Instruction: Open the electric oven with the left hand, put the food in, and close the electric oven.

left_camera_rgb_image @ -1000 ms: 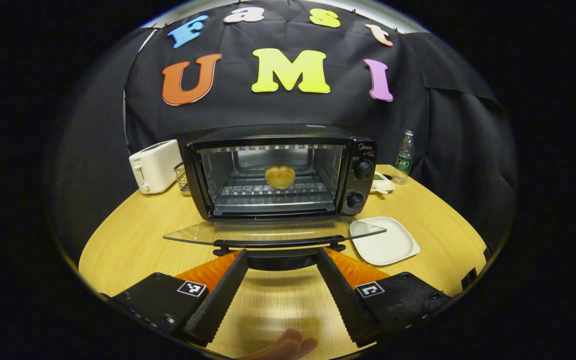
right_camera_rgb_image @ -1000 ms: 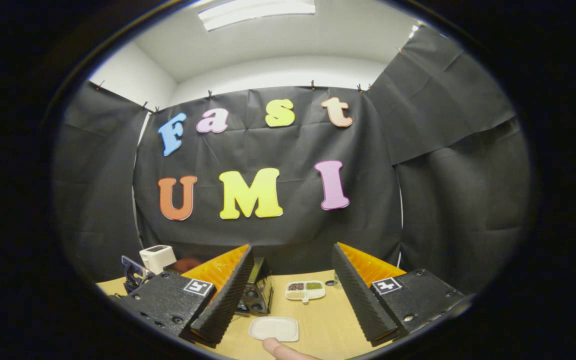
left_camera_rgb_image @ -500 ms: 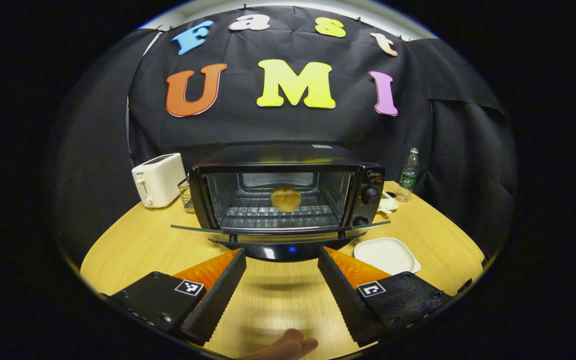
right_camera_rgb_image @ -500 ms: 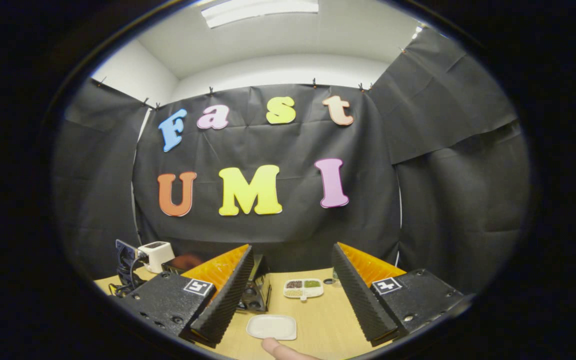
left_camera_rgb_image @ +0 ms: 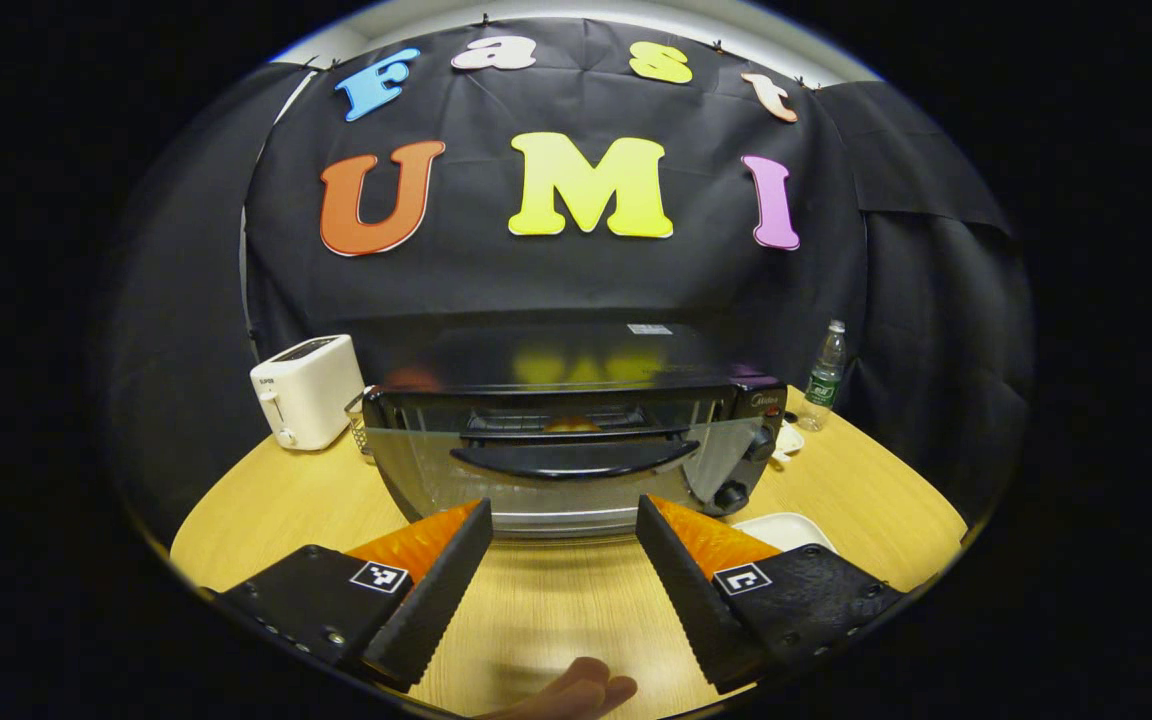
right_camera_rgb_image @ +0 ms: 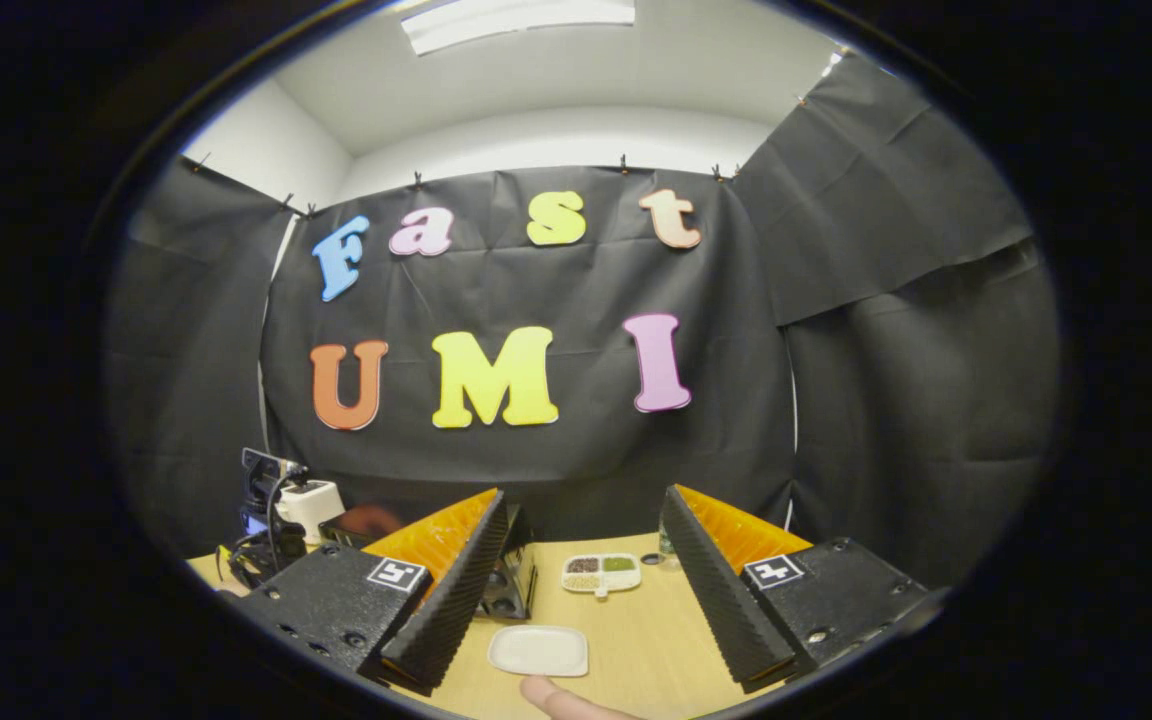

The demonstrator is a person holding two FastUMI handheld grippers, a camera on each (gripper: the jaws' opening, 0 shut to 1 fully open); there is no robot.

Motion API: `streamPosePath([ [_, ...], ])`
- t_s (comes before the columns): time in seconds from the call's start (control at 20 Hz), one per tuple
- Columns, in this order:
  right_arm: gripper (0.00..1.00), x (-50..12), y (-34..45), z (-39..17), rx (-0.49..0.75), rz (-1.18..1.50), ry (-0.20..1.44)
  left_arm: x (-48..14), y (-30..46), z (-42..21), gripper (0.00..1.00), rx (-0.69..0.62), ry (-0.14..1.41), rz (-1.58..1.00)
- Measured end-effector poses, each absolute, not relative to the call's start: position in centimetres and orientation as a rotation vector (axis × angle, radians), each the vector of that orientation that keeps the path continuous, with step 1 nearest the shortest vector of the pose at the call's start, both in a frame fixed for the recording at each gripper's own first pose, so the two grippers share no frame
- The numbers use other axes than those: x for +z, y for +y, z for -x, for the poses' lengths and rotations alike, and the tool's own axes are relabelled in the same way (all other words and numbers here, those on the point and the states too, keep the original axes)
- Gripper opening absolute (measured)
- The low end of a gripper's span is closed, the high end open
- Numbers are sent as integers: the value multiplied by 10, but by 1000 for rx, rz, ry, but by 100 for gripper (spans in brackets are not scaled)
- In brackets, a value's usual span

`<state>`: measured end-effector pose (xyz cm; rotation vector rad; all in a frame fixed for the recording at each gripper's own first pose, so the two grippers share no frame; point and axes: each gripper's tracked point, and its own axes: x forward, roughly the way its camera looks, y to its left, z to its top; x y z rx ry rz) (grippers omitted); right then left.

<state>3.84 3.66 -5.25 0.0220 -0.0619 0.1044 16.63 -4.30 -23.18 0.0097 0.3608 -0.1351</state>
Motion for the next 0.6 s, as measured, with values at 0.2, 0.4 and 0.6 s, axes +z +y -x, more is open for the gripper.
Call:
streamPosePath([
  [0.2,94,-55,31,-32,89,-17,-54,-215,-39,-159,95,-127,331,-18],
  [0.4,94,-51,28,-21,79,-9,-61,-193,-35,-140,95,-118,288,-40],
  [0.6,94,-45,25,-8,74,-12,-74,-165,-29,-117,95,-105,237,-55],
])
